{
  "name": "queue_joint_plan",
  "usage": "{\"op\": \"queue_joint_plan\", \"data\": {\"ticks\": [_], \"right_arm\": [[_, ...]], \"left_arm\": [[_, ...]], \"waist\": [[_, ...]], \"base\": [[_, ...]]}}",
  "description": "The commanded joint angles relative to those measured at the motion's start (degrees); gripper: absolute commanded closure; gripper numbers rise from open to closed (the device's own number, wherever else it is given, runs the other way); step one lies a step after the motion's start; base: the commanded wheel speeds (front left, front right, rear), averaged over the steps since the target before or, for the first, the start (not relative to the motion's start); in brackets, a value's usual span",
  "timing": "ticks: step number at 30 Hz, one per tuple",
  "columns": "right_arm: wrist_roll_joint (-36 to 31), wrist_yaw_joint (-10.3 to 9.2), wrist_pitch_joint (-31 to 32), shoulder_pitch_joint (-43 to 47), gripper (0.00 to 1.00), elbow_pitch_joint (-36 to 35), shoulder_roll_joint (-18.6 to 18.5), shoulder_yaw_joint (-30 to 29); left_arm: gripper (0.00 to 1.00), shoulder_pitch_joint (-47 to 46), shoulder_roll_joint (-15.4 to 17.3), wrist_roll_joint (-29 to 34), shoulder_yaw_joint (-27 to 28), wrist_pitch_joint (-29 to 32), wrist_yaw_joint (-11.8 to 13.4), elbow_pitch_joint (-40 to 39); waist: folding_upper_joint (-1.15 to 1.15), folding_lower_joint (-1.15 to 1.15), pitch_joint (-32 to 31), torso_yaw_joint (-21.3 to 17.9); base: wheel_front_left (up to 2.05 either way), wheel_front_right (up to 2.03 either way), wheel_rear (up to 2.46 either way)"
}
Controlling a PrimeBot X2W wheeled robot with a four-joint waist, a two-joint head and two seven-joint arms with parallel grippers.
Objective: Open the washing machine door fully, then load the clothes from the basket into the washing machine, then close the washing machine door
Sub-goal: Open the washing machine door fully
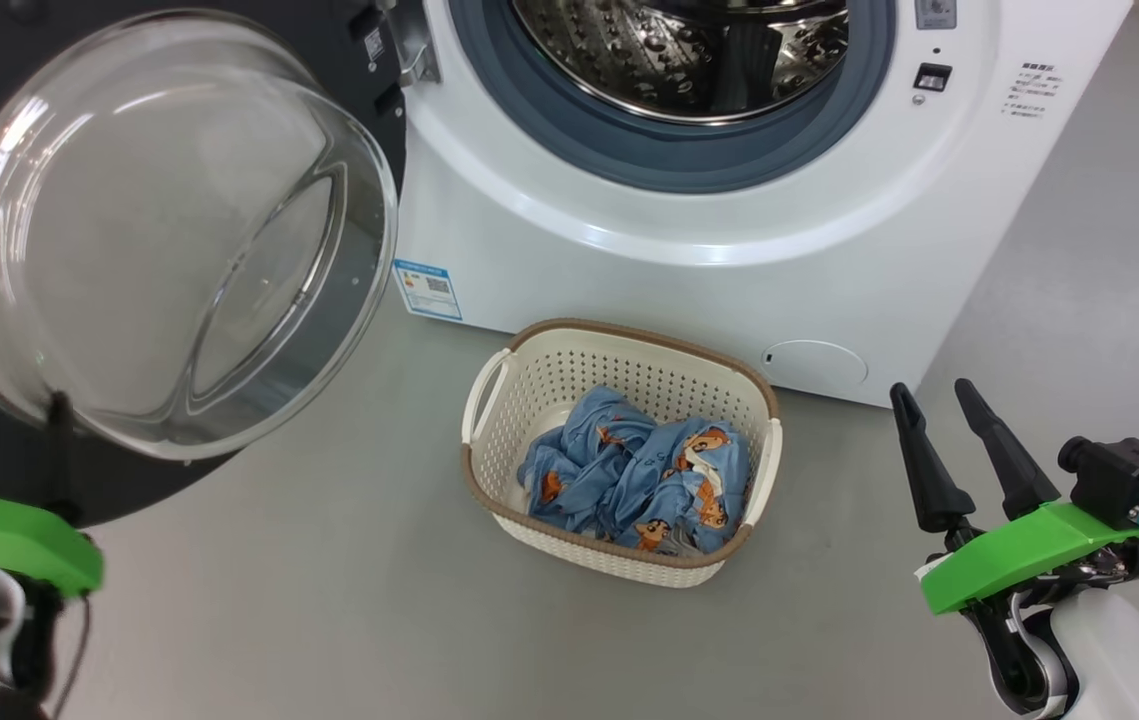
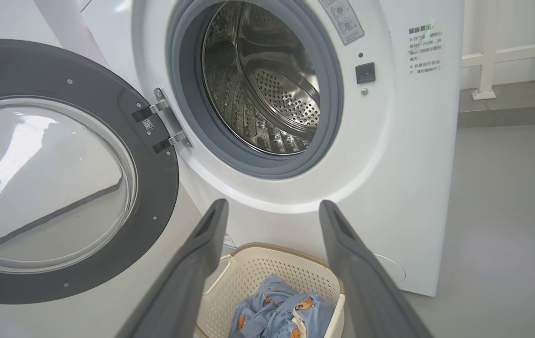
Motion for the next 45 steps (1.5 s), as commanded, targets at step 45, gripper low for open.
{"op": "queue_joint_plan", "data": {"ticks": [45], "right_arm": [[-3.7,0.26,-0.7,1.5,0.0,-3.4,-1.4,3.2]], "left_arm": [[0.0,29.9,-6.1,1.4,-1.7,0.7,14.5,-47.2]], "waist": [[0.0,0.0,-6.5,-21.2]], "base": [[0.0,0.0,0.0]]}}
